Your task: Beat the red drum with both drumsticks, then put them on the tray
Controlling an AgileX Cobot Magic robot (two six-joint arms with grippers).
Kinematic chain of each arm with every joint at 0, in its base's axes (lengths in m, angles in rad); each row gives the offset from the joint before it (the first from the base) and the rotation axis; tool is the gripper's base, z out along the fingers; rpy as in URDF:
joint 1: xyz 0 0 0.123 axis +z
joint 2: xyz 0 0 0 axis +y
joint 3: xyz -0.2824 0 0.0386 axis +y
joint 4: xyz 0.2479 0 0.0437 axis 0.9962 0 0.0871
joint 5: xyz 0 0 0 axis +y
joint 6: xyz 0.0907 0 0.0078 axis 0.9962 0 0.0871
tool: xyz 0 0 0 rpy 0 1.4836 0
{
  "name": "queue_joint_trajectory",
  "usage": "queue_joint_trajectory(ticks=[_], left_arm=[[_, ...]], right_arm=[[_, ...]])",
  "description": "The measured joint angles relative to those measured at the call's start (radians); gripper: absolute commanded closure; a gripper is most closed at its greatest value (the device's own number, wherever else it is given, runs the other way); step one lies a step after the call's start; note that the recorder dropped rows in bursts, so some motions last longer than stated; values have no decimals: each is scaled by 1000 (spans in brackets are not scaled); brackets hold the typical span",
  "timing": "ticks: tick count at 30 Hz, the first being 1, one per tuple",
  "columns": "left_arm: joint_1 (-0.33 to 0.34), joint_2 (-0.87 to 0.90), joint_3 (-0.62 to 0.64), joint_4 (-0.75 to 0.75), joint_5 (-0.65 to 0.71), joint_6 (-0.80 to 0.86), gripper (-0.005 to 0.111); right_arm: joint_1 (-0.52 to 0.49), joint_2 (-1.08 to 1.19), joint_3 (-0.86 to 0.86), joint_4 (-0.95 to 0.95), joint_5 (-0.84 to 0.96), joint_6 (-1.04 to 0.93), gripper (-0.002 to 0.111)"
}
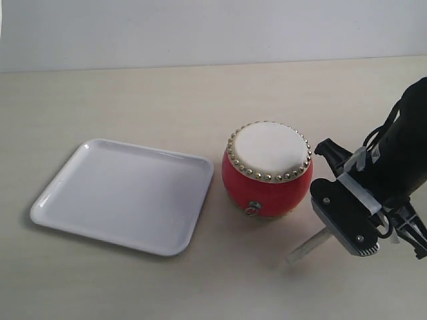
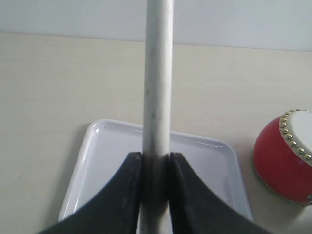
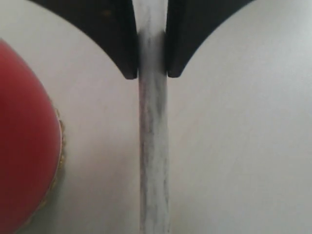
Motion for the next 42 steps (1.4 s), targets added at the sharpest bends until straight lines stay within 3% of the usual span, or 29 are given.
queue_joint_trajectory(ticks=[9,32,39,42], left_arm=[[0,0,0,0,0,0,107],[0,0,0,0,0,0,107],[0,0,0,0,0,0,107],[0,0,0,0,0,0,107]], right_arm=[[0,57,0,4,-20,0,97],[0,117,0,18,-54,0,96],[0,117,0,18,-50,0,75],[0,117,0,23,-48,0,72]])
